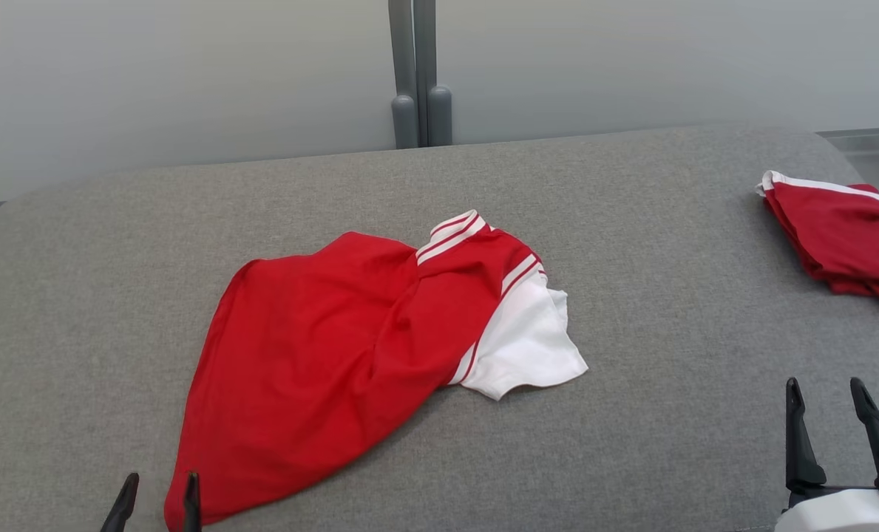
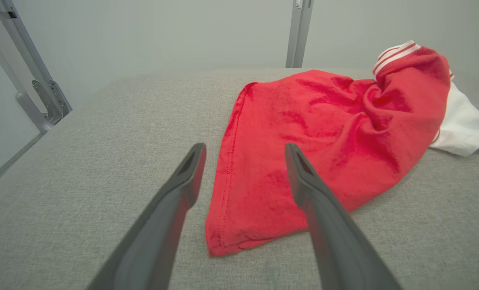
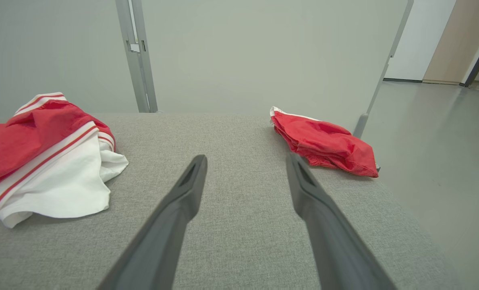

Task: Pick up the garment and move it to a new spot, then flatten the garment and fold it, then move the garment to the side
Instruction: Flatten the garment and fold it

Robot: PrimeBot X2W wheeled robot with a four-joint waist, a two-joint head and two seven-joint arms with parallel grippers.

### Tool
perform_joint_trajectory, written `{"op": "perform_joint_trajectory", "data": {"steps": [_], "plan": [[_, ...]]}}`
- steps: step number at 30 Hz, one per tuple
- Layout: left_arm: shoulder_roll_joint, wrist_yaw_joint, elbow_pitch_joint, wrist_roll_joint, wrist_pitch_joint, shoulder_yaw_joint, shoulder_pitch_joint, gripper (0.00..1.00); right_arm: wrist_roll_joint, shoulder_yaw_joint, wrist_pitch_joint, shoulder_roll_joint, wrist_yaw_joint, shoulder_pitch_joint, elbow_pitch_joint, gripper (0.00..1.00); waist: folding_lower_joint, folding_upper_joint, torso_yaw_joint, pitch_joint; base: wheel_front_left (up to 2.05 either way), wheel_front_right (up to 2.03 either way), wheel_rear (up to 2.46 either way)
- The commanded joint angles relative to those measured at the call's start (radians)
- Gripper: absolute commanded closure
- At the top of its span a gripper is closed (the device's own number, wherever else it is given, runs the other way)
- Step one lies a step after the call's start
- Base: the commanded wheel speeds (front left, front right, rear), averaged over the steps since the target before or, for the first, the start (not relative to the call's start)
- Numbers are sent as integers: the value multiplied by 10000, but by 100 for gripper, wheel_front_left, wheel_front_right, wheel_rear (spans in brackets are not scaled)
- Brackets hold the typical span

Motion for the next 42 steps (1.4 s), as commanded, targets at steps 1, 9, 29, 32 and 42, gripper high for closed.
{"op": "perform_joint_trajectory", "data": {"steps": [1, 9, 29, 32, 42], "plan": [[211, -22, 22, -173, 3, -197, 142, 0, 80, 21, 0, -1, -16, 27, 44, 0, 0, 0, -77, -9, 0, 0, 0], [366, -30, -95, -560, 3, -612, 189, 0, -14, 508, 0, 4, -16, -247, 168, 0, 0, 0, -128, 17, 0, 0, 0], [18, -31, 33, -576, 3, -210, -28, 0, 175, 1669, 0, -54, -16, -616, 417, 0, 0, 0, 145, 34, 0, 0, 0], [-39, -31, 53, -607, 3, 40, -86, 0, 499, 1873, 0, -25, -16, -772, 351, 0, 0, 0, 172, 54, 0, 0, 0], [30, 101, 1901, -761, 749, -142, -1385, 0, 999, 4292, 2064, -944, -16, -3376, 2326, 0, 0, 0, 125, 510, 0, 0, 0]]}}
